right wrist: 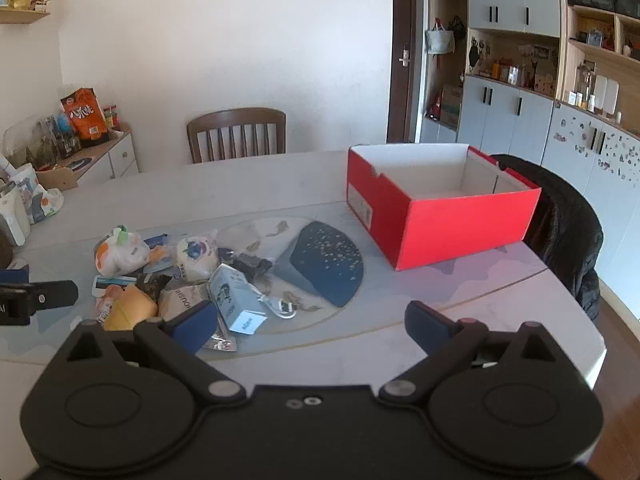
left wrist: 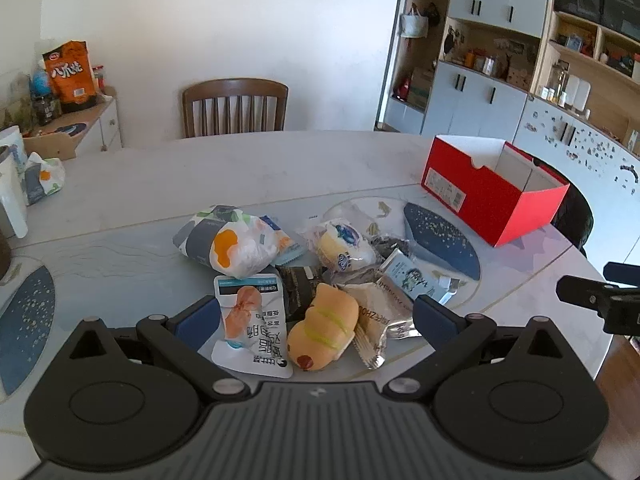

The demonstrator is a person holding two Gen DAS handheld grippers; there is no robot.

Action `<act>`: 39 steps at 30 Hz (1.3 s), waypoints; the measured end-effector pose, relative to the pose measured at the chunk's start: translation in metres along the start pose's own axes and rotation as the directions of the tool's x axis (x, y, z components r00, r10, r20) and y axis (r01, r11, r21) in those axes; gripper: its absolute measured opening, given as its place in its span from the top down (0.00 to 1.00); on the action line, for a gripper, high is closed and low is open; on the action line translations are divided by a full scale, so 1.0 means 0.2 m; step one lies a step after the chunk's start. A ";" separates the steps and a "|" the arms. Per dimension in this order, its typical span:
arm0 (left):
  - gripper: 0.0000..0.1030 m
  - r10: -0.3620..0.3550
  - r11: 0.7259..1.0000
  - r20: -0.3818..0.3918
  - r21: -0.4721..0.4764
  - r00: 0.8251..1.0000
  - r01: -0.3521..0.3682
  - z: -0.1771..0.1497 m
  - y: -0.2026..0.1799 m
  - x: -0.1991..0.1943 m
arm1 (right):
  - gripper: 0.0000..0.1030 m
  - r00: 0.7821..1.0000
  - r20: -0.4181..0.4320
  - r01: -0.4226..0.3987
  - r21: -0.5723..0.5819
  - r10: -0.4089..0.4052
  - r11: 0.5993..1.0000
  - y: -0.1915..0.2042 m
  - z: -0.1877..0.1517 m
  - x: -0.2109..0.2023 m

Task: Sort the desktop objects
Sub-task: 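Grasp the bread roll with the left tool while the right tool grasps the blue carton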

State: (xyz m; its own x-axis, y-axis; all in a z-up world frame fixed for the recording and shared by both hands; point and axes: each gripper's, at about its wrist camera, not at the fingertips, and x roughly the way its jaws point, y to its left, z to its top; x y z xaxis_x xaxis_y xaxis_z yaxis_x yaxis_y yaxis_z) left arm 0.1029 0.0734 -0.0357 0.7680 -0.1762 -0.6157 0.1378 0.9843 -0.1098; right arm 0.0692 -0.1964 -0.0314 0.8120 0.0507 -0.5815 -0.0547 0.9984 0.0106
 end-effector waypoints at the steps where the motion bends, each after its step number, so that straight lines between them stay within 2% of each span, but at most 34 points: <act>1: 0.00 -0.005 1.000 -0.004 0.000 1.000 0.005 0.00 0.01 0.01 | 0.04 1.000 -0.006 -0.003 -0.005 0.003 1.000 0.02 0.00 0.02; 4: 0.00 0.001 1.000 -0.005 -0.005 1.000 -0.001 -0.01 0.04 0.05 | 0.05 0.999 -0.047 -0.018 -0.027 0.017 0.999 0.06 0.02 0.09; 5: 0.00 0.011 1.000 -0.012 0.001 1.000 -0.011 -0.01 0.05 0.07 | 0.06 0.999 -0.031 -0.033 -0.021 0.032 0.999 0.07 0.03 0.11; 8: 0.00 0.020 1.000 -0.021 0.001 1.000 -0.020 -0.01 0.07 0.12 | 0.07 0.995 -0.080 -0.070 -0.032 0.067 0.997 0.11 0.05 0.22; 9: 0.00 0.026 1.000 -0.023 -0.004 0.999 -0.026 -0.01 0.08 0.13 | 0.08 0.995 -0.062 -0.079 -0.040 0.077 0.996 0.12 0.06 0.25; 15: 0.00 0.028 0.999 -0.067 -0.038 0.997 -0.031 -0.01 0.12 0.26 | 0.13 0.985 -0.096 -0.152 -0.078 0.144 0.985 0.17 0.08 0.42; 16: 0.00 0.023 0.999 -0.078 -0.038 0.997 -0.026 -0.01 0.12 0.27 | 0.14 0.987 -0.101 -0.137 -0.121 0.125 0.983 0.17 0.08 0.46; 20: 0.00 0.000 1.000 -0.070 0.011 0.998 0.001 -0.01 0.06 0.33 | 0.18 0.980 -0.111 -0.178 -0.145 0.163 0.973 0.17 0.09 0.55; 23: 0.01 0.022 0.999 -0.071 0.043 0.997 -0.019 -0.02 0.01 0.38 | 0.21 0.975 -0.152 -0.191 -0.178 0.165 0.965 0.15 0.07 0.65; 27: 0.01 0.016 0.999 -0.085 0.052 0.996 -0.012 -0.05 -0.03 0.42 | 0.24 0.964 -0.182 -0.226 -0.191 0.192 0.955 0.16 0.07 0.72; 30: 0.05 0.014 0.997 -0.086 0.081 0.996 -0.007 -0.06 -0.05 0.44 | 0.30 0.955 -0.202 -0.259 -0.198 0.219 0.946 0.16 0.07 0.77; 32: 0.13 0.018 0.995 -0.093 0.095 0.996 -0.009 -0.06 -0.07 0.45 | 0.36 0.947 -0.221 -0.278 -0.204 0.233 0.939 0.16 0.06 0.80; 34: 0.25 0.018 0.995 -0.103 0.097 0.995 -0.008 -0.07 -0.07 0.47 | 0.40 0.939 -0.238 -0.296 -0.199 0.247 0.934 0.16 0.05 0.83; 39: 0.40 0.032 0.993 -0.121 0.114 0.992 -0.018 -0.09 -0.08 0.50 | 0.40 0.931 -0.252 -0.317 -0.196 0.264 0.928 0.16 0.04 0.85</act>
State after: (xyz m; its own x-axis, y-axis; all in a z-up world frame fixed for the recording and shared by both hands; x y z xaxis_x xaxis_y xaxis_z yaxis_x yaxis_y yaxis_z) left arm 0.1666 0.0394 -0.1091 0.6907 -0.1430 -0.7089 0.1941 0.9809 -0.0089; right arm 0.2092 -0.1551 -0.1238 0.5952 0.3052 -0.7433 -0.4220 0.9060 0.0341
